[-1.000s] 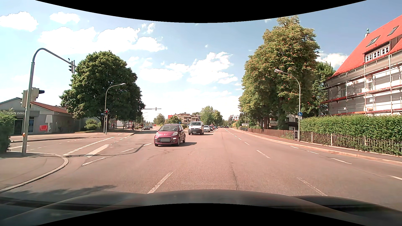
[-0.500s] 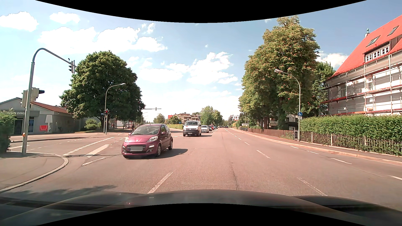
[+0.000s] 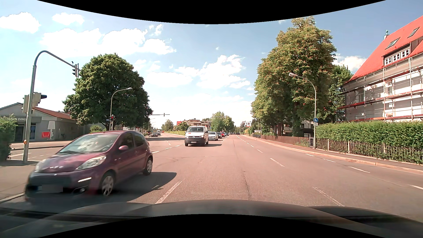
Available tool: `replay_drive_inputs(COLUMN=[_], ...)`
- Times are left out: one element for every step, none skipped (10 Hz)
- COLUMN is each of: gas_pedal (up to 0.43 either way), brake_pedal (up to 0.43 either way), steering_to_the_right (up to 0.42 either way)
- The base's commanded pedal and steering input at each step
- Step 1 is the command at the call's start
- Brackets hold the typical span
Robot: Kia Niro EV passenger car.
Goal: Follow the waypoints while adhering to traffic rules and regulations
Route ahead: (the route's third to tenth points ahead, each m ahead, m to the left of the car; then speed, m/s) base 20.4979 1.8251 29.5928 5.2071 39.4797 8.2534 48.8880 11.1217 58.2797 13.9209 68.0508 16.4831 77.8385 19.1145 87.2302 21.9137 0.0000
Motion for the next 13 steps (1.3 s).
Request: replay_drive_inputs(gas_pedal=[0.000, 0.000, 0.000, 0.000, 0.000, 0.000, 0.000, 0.000, 0.000, 0.000, 0.000, 0.000, 0.000], brake_pedal=[0.439, 0.445, 0.445, 0.445, 0.445, 0.445, 0.445, 0.445, 0.439, 0.445, 0.445, 0.445, 0.445], steering_to_the_right=[-0.011, -0.011, -0.011, -0.011, -0.010, -0.008, -0.006, -0.006, -0.006, -0.006, -0.006, -0.006, -0.006])
